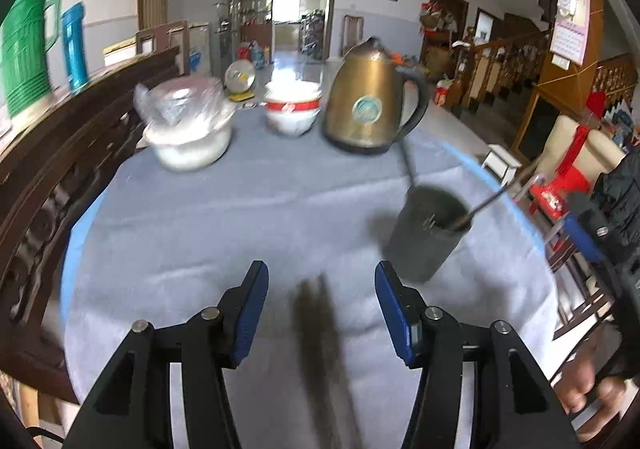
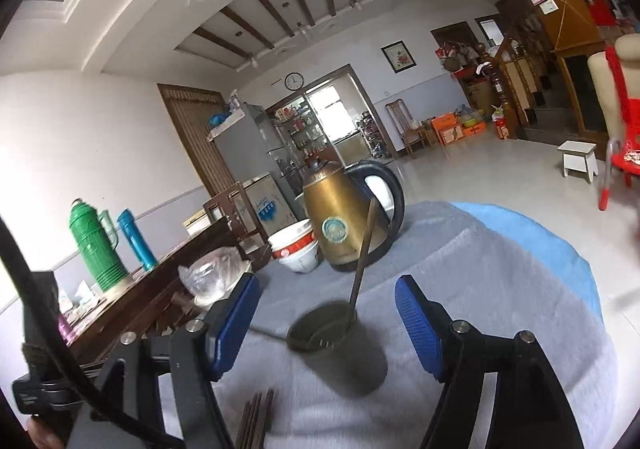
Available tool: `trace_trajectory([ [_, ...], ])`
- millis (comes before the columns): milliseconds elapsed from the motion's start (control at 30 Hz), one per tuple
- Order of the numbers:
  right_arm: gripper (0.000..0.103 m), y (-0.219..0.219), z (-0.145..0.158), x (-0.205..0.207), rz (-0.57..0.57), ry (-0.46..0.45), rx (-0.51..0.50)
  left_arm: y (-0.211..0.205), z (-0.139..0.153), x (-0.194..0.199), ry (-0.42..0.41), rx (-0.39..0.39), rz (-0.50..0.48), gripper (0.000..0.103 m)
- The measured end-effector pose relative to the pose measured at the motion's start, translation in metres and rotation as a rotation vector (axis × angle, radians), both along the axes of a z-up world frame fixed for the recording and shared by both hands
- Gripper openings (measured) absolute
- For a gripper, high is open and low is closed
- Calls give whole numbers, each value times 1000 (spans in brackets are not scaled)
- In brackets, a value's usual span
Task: Organize utensils
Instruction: 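Lift the chopstick with the left gripper and drop it into the grey holder, then move the left gripper back over the chopstick bundle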
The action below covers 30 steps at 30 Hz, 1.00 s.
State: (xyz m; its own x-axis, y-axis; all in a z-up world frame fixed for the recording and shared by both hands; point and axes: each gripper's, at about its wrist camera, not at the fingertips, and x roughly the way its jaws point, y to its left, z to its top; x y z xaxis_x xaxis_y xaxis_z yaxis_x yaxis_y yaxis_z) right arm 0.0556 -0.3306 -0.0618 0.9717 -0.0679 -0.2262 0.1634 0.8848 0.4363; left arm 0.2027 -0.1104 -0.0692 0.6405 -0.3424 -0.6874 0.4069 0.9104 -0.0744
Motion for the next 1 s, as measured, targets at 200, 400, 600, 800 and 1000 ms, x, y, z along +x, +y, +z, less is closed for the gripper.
trace_trajectory([
  [200, 55, 32, -17, -7, 97, 80, -27, 35, -35, -9, 92, 27, 59, 59],
  [400, 47, 63, -51, 5, 199, 181, -8, 52, -59, -16, 115, 119, 106, 59],
  [600, 48, 83, -67, 22, 253, 255, -9, 58, -59, -18, 67, 189, 152, 60],
  [800, 48, 93, -67, 28, 248, 270, -50, 60, -60, -16, 39, 229, 170, 62],
  [1000, 48, 95, -73, 33, 250, 292, -37, 59, -65, -14, 44, 256, 168, 62],
])
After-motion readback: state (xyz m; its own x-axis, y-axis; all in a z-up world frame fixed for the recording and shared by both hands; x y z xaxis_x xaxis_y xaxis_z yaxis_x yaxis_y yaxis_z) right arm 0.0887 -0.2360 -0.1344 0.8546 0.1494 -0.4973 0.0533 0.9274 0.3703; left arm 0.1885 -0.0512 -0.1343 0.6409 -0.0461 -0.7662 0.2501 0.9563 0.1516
